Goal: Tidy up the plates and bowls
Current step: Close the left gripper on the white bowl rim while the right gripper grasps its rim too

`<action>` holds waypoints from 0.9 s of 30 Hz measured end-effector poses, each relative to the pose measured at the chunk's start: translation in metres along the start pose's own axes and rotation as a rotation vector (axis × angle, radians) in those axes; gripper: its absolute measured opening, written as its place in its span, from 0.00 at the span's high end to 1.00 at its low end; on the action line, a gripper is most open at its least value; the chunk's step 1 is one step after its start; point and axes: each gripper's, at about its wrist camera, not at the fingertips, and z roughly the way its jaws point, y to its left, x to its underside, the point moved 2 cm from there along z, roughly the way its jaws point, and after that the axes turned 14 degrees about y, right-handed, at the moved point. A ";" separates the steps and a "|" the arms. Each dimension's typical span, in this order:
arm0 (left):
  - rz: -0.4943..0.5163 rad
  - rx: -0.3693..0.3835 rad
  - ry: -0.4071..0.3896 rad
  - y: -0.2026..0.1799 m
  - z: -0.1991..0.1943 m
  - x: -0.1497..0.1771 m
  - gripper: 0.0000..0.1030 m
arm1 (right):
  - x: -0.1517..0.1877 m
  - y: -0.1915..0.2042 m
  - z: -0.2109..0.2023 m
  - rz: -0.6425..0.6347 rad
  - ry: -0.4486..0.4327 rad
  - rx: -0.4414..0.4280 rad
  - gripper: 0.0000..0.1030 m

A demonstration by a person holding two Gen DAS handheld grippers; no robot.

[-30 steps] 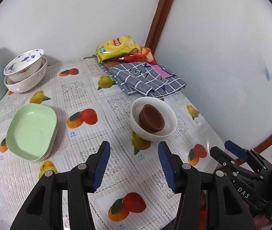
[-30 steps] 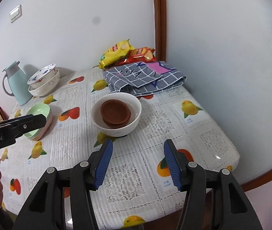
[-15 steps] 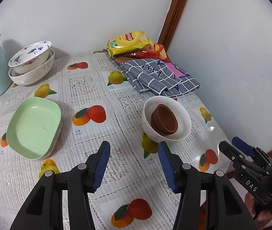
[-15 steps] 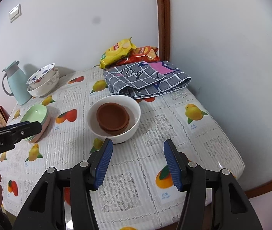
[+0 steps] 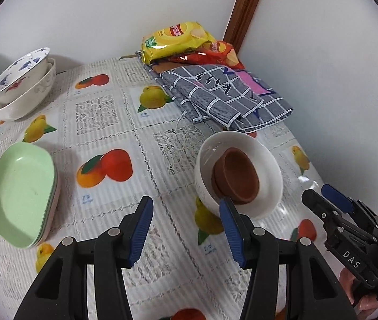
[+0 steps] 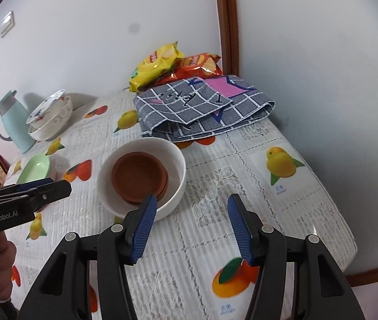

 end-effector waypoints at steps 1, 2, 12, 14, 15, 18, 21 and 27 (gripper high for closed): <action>-0.001 -0.002 0.003 -0.001 0.003 -0.003 0.52 | -0.002 -0.001 0.003 0.001 0.004 0.000 0.46; -0.003 -0.001 0.009 -0.001 0.007 -0.006 0.52 | -0.006 -0.001 0.007 0.001 0.009 -0.004 0.46; -0.014 0.010 0.058 0.005 0.034 -0.030 0.52 | -0.027 0.007 0.041 -0.028 0.066 0.008 0.57; -0.002 0.006 0.067 0.002 0.038 -0.034 0.52 | -0.028 0.010 0.049 -0.031 0.079 0.007 0.58; 0.002 0.003 0.070 0.001 0.040 -0.036 0.52 | -0.029 0.012 0.053 -0.034 0.087 0.016 0.59; 0.009 0.001 0.085 0.000 0.046 -0.040 0.52 | -0.031 0.015 0.063 -0.042 0.107 0.069 0.64; 0.012 -0.006 0.101 -0.001 0.054 -0.043 0.52 | -0.033 0.015 0.070 -0.041 0.124 0.091 0.65; 0.020 -0.015 0.118 -0.001 0.065 -0.048 0.52 | -0.038 0.010 0.078 -0.024 0.157 0.086 0.64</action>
